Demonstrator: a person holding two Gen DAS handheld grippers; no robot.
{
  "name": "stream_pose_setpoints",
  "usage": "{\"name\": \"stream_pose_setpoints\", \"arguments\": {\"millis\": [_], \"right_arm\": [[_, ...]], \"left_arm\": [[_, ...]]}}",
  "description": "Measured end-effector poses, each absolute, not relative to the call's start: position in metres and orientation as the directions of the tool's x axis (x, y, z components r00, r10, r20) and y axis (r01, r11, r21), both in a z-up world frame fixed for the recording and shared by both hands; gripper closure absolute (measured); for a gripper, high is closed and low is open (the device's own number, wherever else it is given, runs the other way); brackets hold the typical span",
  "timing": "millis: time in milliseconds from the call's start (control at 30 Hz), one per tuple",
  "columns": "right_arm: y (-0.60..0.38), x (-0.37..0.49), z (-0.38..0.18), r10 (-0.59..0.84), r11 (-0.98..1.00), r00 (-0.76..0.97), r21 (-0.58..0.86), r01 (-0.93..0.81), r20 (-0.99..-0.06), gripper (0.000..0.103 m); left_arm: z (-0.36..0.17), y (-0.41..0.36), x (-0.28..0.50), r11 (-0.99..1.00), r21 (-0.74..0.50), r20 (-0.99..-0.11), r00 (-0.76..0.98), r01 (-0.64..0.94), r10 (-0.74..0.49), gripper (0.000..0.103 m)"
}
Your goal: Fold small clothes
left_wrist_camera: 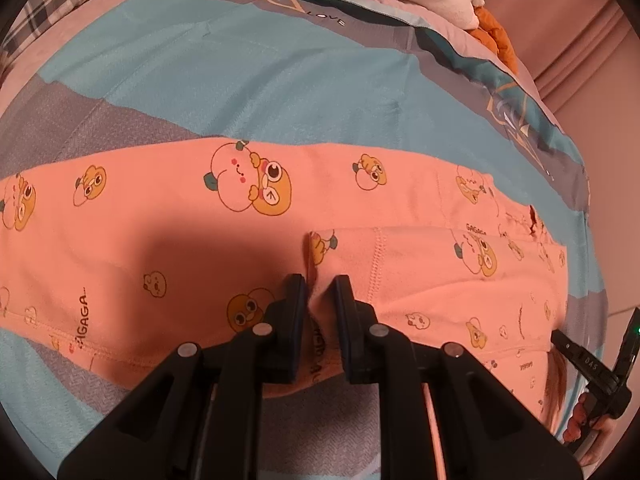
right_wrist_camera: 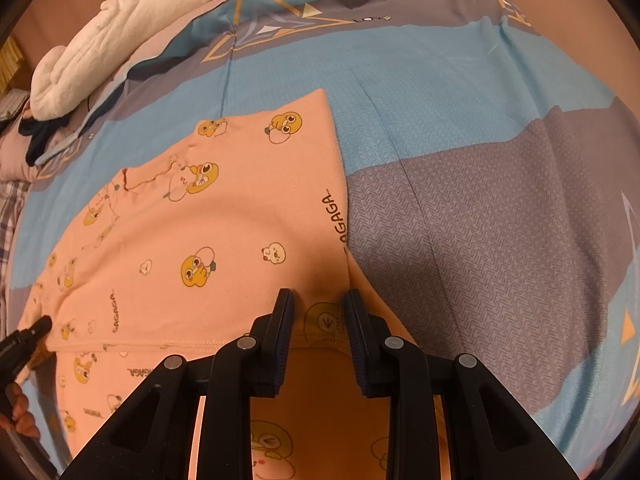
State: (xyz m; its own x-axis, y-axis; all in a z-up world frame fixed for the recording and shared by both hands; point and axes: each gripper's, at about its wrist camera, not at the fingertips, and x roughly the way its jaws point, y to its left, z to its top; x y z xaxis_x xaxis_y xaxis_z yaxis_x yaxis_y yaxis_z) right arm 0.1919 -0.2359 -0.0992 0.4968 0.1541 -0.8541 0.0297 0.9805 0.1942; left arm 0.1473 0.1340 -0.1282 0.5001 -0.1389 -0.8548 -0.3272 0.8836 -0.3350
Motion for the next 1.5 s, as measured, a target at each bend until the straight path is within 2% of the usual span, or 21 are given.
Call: {"name": "stream_pose_setpoints", "arguments": {"millis": [233, 333, 433, 500, 567, 600, 667, 700, 767, 867, 933, 1100, 1267, 1500], "right_arm": [[-0.234, 0.191, -0.099, 0.142, 0.983, 0.501, 0.182, 0.032, -0.854, 0.075], [-0.233, 0.19, -0.097, 0.141, 0.985, 0.506, 0.173, 0.016, -0.851, 0.075], [-0.237, 0.186, -0.093, 0.158, 0.982, 0.509, 0.191, 0.013, -0.846, 0.074], [-0.239, 0.181, -0.088, 0.165, 0.98, 0.52, 0.197, 0.007, -0.838, 0.073], [-0.239, 0.173, -0.078, 0.163, 0.982, 0.547, 0.19, -0.007, -0.821, 0.066], [-0.239, 0.168, -0.071, 0.169, 0.981, 0.566, 0.192, -0.019, -0.807, 0.059], [-0.239, 0.159, -0.058, 0.198, 0.976, 0.598, 0.212, -0.048, -0.777, 0.046], [-0.24, 0.154, -0.052, 0.22, 0.972, 0.613, 0.227, -0.068, -0.759, 0.043], [-0.237, 0.142, -0.036, 0.259, 0.963, 0.648, 0.247, -0.112, -0.716, 0.027], [-0.23, 0.123, -0.014, 0.3, 0.952, 0.703, 0.252, -0.175, -0.645, 0.012], [-0.225, 0.114, -0.004, 0.323, 0.945, 0.725, 0.253, -0.209, -0.609, 0.007], [-0.208, 0.099, 0.005, 0.403, 0.915, 0.728, 0.268, -0.302, -0.554, 0.007], [-0.195, 0.091, 0.002, 0.43, 0.903, 0.708, 0.268, -0.336, -0.561, 0.007], [-0.19, 0.088, 0.005, 0.42, 0.908, 0.711, 0.268, -0.323, -0.565, 0.007]], "left_arm": [[-0.125, 0.14, 0.141, 0.82, -0.404, -0.841, 0.517, -0.404, -0.16, 0.085], [-0.114, 0.139, 0.133, 0.827, -0.39, -0.846, 0.511, -0.405, -0.149, 0.08], [-0.097, 0.143, 0.116, 0.823, -0.403, -0.822, 0.554, -0.401, -0.132, 0.064], [-0.081, 0.151, 0.099, 0.81, -0.425, -0.791, 0.601, -0.405, -0.114, 0.039], [-0.068, 0.159, 0.086, 0.793, -0.447, -0.762, 0.64, -0.414, -0.096, 0.029], [-0.061, 0.166, 0.077, 0.782, -0.457, -0.749, 0.657, -0.424, -0.081, 0.023], [-0.05, 0.178, 0.062, 0.758, -0.463, -0.732, 0.68, -0.459, -0.036, 0.018], [-0.047, 0.183, 0.056, 0.748, -0.461, -0.728, 0.685, -0.477, -0.012, 0.015], [-0.041, 0.192, 0.044, 0.728, -0.453, -0.723, 0.69, -0.515, 0.038, 0.012], [-0.037, 0.205, 0.026, 0.696, -0.43, -0.721, 0.682, -0.576, 0.119, 0.01], [-0.039, 0.215, 0.017, 0.668, -0.421, -0.723, 0.672, -0.613, 0.161, 0.009], [-0.051, 0.243, -0.006, 0.569, -0.444, -0.72, 0.654, -0.692, 0.233, 0.009], [-0.069, 0.271, -0.021, 0.48, -0.465, -0.731, 0.628, -0.744, 0.266, 0.012], [-0.105, 0.312, -0.037, 0.34, -0.535, -0.751, 0.62, -0.773, 0.226, 0.03]]}}
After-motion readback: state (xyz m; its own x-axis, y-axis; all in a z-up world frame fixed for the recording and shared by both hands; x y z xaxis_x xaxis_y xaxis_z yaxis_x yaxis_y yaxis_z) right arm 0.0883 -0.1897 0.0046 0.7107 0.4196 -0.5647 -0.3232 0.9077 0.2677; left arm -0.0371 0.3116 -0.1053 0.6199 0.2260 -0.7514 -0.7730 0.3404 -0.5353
